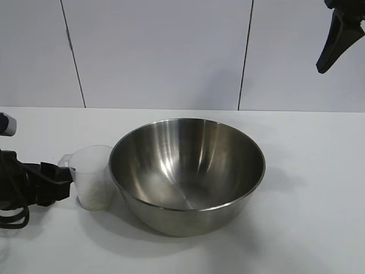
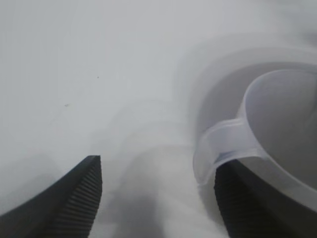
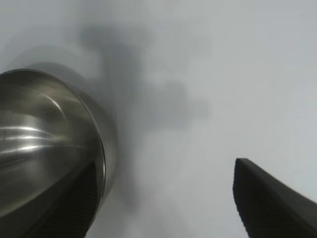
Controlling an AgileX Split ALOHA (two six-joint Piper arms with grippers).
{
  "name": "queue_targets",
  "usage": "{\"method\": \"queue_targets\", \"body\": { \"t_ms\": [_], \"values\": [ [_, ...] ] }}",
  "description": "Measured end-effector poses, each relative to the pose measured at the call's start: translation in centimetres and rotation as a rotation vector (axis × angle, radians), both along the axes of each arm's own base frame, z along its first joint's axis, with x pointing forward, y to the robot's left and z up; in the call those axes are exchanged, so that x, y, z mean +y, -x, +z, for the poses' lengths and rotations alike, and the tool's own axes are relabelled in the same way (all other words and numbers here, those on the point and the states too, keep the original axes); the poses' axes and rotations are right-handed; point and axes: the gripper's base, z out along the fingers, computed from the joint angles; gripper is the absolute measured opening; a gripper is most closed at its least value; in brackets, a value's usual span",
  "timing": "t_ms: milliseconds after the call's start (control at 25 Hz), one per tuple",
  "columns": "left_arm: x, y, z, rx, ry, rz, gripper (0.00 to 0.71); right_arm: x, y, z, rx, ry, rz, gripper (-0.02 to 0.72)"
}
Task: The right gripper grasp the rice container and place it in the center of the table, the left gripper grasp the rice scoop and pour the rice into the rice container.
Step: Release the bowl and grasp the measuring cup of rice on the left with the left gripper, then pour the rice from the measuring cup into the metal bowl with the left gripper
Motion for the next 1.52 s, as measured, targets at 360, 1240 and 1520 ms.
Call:
{"method": "queue_targets", "body": {
  "t_ms": [360, 1240, 1520],
  "values": [
    [0.0, -0.2, 0.8, -0.021, 0.033, 0.014, 0.388, 0.0, 0.0, 0.0, -0.004, -0.002, -0.002, 0.523],
    [-0.8, 0.1, 0.9, -0.023, 0.035, -0.086, 0.008, 0.0, 0.0, 0.0, -0.005, -0.006, -0.003, 0.523],
    [-0.7, 0.0, 1.6, -0.037, 0.065, -0.07, 0.008, 0.0, 0.0, 0.0, -0.005, -0.006, -0.003, 0.523]
  ]
}}
